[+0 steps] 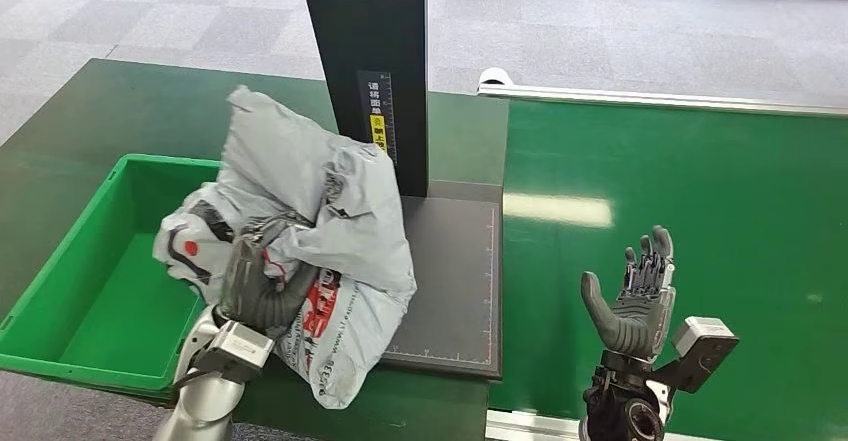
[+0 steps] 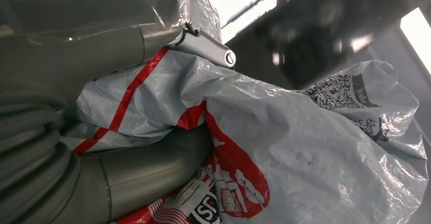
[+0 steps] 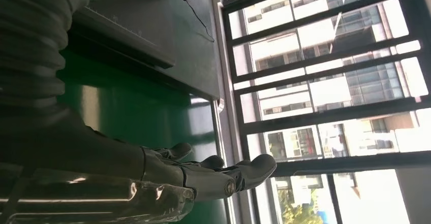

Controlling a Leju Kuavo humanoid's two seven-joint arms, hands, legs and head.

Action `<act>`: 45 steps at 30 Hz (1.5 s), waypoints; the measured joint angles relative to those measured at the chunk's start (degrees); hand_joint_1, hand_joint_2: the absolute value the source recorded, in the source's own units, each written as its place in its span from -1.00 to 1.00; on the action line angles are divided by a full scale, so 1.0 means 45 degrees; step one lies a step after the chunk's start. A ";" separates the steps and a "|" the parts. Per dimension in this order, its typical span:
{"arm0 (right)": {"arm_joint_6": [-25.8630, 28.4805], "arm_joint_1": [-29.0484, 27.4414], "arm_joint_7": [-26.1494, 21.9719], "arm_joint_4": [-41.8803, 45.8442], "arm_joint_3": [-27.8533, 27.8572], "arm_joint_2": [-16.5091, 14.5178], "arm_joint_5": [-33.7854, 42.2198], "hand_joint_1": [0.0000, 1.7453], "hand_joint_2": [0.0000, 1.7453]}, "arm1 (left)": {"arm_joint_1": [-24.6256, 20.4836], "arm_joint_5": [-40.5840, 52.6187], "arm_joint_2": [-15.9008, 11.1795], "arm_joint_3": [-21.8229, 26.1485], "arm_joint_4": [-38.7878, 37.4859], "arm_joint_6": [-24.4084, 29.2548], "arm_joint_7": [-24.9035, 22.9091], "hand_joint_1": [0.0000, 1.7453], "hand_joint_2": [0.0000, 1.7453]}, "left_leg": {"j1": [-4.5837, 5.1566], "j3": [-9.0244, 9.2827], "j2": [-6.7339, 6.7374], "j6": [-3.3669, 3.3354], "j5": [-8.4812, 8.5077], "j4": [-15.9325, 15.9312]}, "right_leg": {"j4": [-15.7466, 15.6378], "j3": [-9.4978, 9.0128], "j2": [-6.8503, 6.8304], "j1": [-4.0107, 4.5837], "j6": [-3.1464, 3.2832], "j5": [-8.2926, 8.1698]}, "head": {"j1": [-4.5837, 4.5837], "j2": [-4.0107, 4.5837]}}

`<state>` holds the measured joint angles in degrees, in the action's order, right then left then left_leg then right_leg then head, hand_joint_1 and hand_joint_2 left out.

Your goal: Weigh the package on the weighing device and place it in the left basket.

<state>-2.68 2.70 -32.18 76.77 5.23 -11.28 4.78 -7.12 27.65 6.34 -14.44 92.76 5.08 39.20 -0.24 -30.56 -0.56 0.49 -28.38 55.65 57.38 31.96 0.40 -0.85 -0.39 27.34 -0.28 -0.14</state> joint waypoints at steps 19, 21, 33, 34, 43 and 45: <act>-0.0649 -0.0518 0.0930 0.0935 -0.1220 0.0117 -0.2483 -1.00 1.00 | 0.0015 0.8747 -0.1690 0.1903 0.1246 0.7526 -0.3024 1.00 1.00 | -0.0016 0.0002 0.0000 0.0006 0.0005 0.0001 | 0.0000 0.0000 -0.0005 0.0017 0.0003 0.0000 | 0.0002 0.0002; -0.0640 -0.0629 0.0918 0.0989 -0.1220 0.0117 -0.2505 -1.00 1.00 | -0.0175 0.9636 -0.1902 0.2101 0.0983 0.7606 -0.3532 1.00 1.00 | -0.0016 0.0004 0.0012 0.0008 0.0007 0.0002 | 0.0000 0.0000 0.0002 0.0016 0.0006 -0.0004 | 0.0002 0.0001; -0.1278 -0.1260 0.0695 0.1765 -0.1135 0.0085 -0.2615 -1.00 1.00 | -0.1517 1.3314 -0.3335 0.3564 -0.2940 0.2371 -0.8998 1.00 1.00 | -0.0046 0.0005 0.0066 0.0014 0.0006 -0.0001 | 0.0005 0.0017 0.0056 0.0046 0.0027 -0.0016 | 0.0006 0.0000; -0.1321 -0.1278 0.0691 0.1804 -0.1132 0.0073 -0.2608 -1.00 1.00 | -0.1600 1.3337 -0.3570 0.3712 -0.3297 0.2094 -0.9396 1.00 1.00 | -0.0053 0.0004 0.0075 0.0018 0.0004 -0.0002 | 0.0006 0.0018 0.0064 0.0053 0.0027 -0.0016 | 0.0006 0.0000; -0.1669 -0.1377 0.0693 0.1872 -0.1094 -0.0079 -0.2671 -1.00 1.00 | -0.1549 1.3363 -0.5207 0.6150 -0.5040 -0.0218 -1.0919 1.00 1.00 | -0.0073 -0.0008 0.0120 0.0043 -0.0011 -0.0004 | 0.0008 0.0035 0.0096 0.0073 0.0040 -0.0006 | 0.0007 -0.0001; -0.1678 -0.1316 0.0696 0.1850 -0.1094 -0.0086 -0.2695 -1.00 1.00 | -0.1626 1.3351 -0.5339 0.6559 -0.5411 -0.0285 -1.0960 1.00 1.00 | -0.0072 -0.0008 0.0119 0.0043 -0.0011 -0.0003 | 0.0008 0.0036 0.0095 0.0073 0.0040 -0.0007 | 0.0008 -0.0001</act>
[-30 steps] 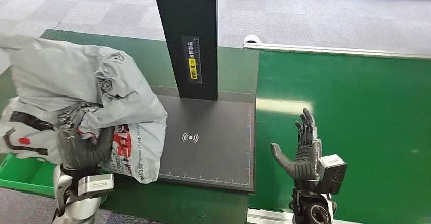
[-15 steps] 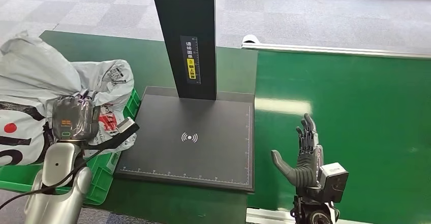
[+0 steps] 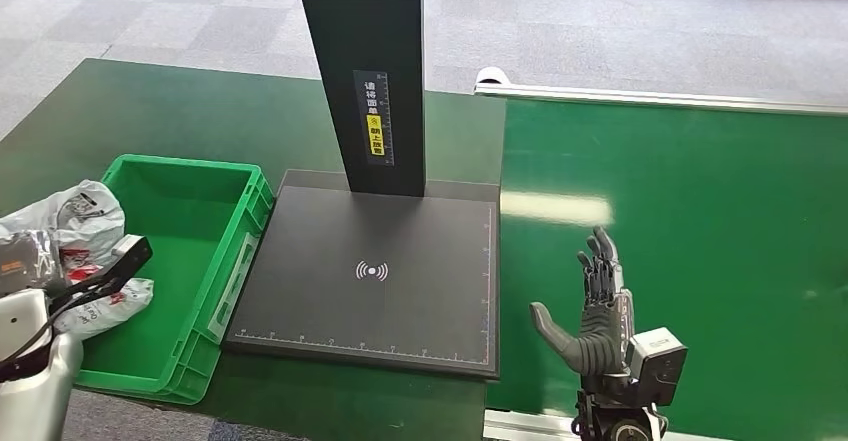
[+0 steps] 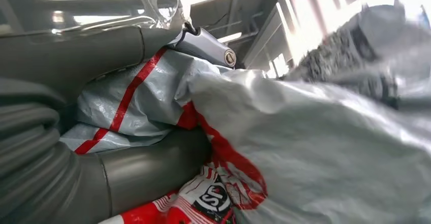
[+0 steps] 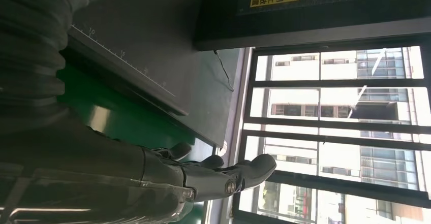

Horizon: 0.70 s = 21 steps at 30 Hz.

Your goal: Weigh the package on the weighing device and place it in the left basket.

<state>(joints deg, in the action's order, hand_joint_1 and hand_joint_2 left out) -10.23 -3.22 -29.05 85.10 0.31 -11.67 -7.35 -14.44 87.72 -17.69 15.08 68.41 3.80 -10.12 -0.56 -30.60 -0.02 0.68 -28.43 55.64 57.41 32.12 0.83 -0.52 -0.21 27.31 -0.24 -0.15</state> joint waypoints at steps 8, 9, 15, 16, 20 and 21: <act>0.0058 0.0092 0.0008 -0.0084 0.0016 -0.0051 -0.0002 -1.00 1.00 | -0.0500 -0.0061 0.0101 0.0329 -0.0602 0.0760 0.0420 0.04 1.00 | -0.0001 0.0017 -0.0006 0.0002 0.0002 0.0002 | -0.0001 -0.0006 -0.0004 0.0001 0.0006 -0.0005 | -0.0001 0.0001; 0.0058 0.0092 0.0010 -0.0085 0.0017 -0.0058 0.0000 -1.00 1.00 | -0.0529 -0.0061 0.0137 0.0317 -0.0602 0.0791 0.0418 0.04 1.00 | -0.0001 0.0017 -0.0006 0.0003 0.0002 0.0002 | -0.0001 -0.0006 -0.0004 0.0001 0.0006 -0.0005 | -0.0001 0.0001; 0.0058 0.0091 0.0013 -0.0086 0.0024 -0.0069 0.0030 -1.00 1.00 | -0.0592 -0.0064 0.0234 0.0299 -0.0604 0.0798 0.0401 0.04 1.00 | -0.0001 0.0015 -0.0005 0.0003 0.0002 0.0002 | 0.0000 -0.0005 -0.0003 0.0001 0.0007 -0.0005 | -0.0001 0.0001; 0.0058 0.0091 0.0016 -0.0089 0.0026 -0.0069 0.0030 -1.00 1.00 | -0.0595 -0.0066 0.0240 0.0298 -0.0605 0.0798 0.0400 -0.22 1.00 | -0.0001 0.0014 -0.0005 0.0003 0.0002 0.0002 | 0.0000 -0.0006 -0.0003 0.0001 0.0006 -0.0005 | 0.0000 0.0001; 0.0058 0.0091 0.0018 -0.0095 0.0033 -0.0069 0.0030 -1.00 1.00 | -0.0602 -0.0071 0.0250 0.0290 -0.0607 0.0825 0.0409 -1.00 1.00 | 0.0000 0.0014 -0.0005 0.0003 0.0002 0.0002 | 0.0000 -0.0005 -0.0003 0.0000 0.0006 -0.0005 | -0.0001 0.0001; 0.0062 0.0090 0.0018 -0.0095 0.0038 -0.0069 0.0030 -1.00 1.00 | -0.0602 -0.0097 0.0255 0.0282 -0.0604 0.0889 0.0465 -1.00 1.00 | 0.0000 0.0015 -0.0005 0.0003 0.0002 0.0003 | -0.0001 -0.0004 -0.0003 0.0000 0.0006 -0.0005 | -0.0001 0.0001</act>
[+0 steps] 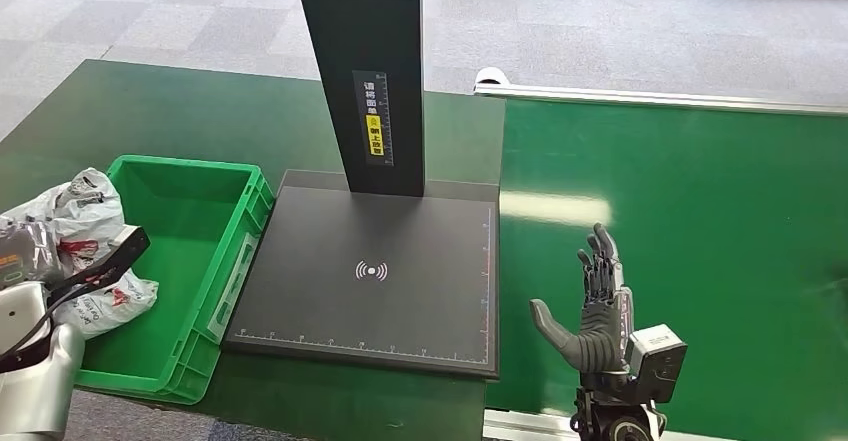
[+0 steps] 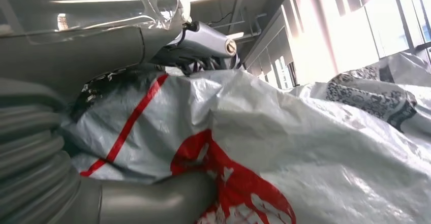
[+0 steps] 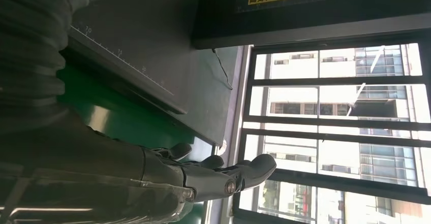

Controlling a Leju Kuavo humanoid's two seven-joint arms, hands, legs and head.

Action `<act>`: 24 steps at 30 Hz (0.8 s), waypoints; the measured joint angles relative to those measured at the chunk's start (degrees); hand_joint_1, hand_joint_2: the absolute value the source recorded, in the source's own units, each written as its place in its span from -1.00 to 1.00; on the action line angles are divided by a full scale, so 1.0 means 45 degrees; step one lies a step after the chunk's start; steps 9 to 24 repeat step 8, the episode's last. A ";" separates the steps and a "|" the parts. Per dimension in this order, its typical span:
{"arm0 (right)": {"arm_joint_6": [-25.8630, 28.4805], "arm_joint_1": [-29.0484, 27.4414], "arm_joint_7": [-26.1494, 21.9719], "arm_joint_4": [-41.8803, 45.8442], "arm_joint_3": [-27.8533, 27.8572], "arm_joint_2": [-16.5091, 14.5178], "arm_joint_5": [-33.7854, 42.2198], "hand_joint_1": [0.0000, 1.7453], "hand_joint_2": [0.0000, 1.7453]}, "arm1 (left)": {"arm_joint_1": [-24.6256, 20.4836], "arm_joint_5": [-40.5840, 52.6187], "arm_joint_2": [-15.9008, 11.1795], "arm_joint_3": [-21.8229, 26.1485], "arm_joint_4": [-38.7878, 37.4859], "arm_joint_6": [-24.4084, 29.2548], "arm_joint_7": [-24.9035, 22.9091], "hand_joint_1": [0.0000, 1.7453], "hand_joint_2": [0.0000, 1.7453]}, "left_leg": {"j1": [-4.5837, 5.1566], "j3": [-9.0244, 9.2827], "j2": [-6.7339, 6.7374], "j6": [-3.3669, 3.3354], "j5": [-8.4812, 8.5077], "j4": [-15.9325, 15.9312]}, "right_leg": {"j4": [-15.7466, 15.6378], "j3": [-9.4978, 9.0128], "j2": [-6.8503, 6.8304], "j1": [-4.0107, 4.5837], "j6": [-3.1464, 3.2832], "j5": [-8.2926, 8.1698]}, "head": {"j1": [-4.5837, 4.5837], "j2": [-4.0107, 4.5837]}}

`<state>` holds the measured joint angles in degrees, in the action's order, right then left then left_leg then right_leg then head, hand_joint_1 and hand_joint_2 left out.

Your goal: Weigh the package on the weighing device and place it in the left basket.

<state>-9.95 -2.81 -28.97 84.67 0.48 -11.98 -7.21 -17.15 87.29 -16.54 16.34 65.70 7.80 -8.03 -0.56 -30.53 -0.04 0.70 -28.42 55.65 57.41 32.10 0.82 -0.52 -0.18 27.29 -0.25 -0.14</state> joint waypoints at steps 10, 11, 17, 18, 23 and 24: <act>0.0103 -0.0003 0.0006 -0.0032 0.0055 0.0000 0.0211 -1.00 1.00 | 0.0319 -0.1020 0.0360 -0.0828 0.1381 0.1659 0.1347 -1.00 1.00 | 0.0000 -0.0002 -0.0005 0.0000 0.0000 0.0002 | 0.0000 -0.0005 -0.0004 -0.0001 -0.0001 0.0000 | 0.0000 0.0001; 0.0103 -0.0003 0.0006 -0.0032 0.0055 0.0000 0.0211 -1.00 1.00 | 0.0319 -0.1020 0.0360 -0.0828 0.1381 0.1659 0.1347 -1.00 1.00 | 0.0000 -0.0002 -0.0005 0.0000 0.0000 0.0002 | 0.0000 -0.0005 -0.0004 -0.0001 -0.0001 0.0000 | 0.0000 0.0001; 0.0103 -0.0003 0.0006 -0.0032 0.0055 0.0000 0.0211 -1.00 1.00 | 0.0319 -0.1020 0.0360 -0.0828 0.1381 0.1659 0.1347 -1.00 1.00 | 0.0000 -0.0002 -0.0005 0.0000 0.0000 0.0002 | 0.0000 -0.0005 -0.0004 -0.0001 -0.0001 0.0000 | 0.0000 0.0001; 0.0103 -0.0003 0.0006 -0.0032 0.0055 0.0000 0.0211 -1.00 1.00 | 0.0319 -0.1020 0.0360 -0.0828 0.1381 0.1659 0.1347 -1.00 1.00 | 0.0000 -0.0002 -0.0005 0.0000 0.0000 0.0002 | 0.0000 -0.0005 -0.0004 -0.0001 -0.0001 0.0000 | 0.0000 0.0001; 0.0103 -0.0003 0.0006 -0.0032 0.0055 0.0000 0.0211 -1.00 1.00 | 0.0319 -0.1020 0.0360 -0.0828 0.1381 0.1659 0.1347 -1.00 1.00 | 0.0000 -0.0002 -0.0005 0.0000 0.0000 0.0002 | 0.0000 -0.0005 -0.0004 -0.0001 -0.0001 0.0000 | 0.0000 0.0001; 0.0103 -0.0003 0.0006 -0.0032 0.0055 0.0000 0.0211 -1.00 1.00 | 0.0319 -0.1020 0.0360 -0.0828 0.1381 0.1659 0.1347 -1.00 1.00 | 0.0000 -0.0002 -0.0005 0.0000 0.0000 0.0002 | 0.0000 -0.0005 -0.0004 -0.0001 -0.0001 0.0000 | 0.0000 0.0001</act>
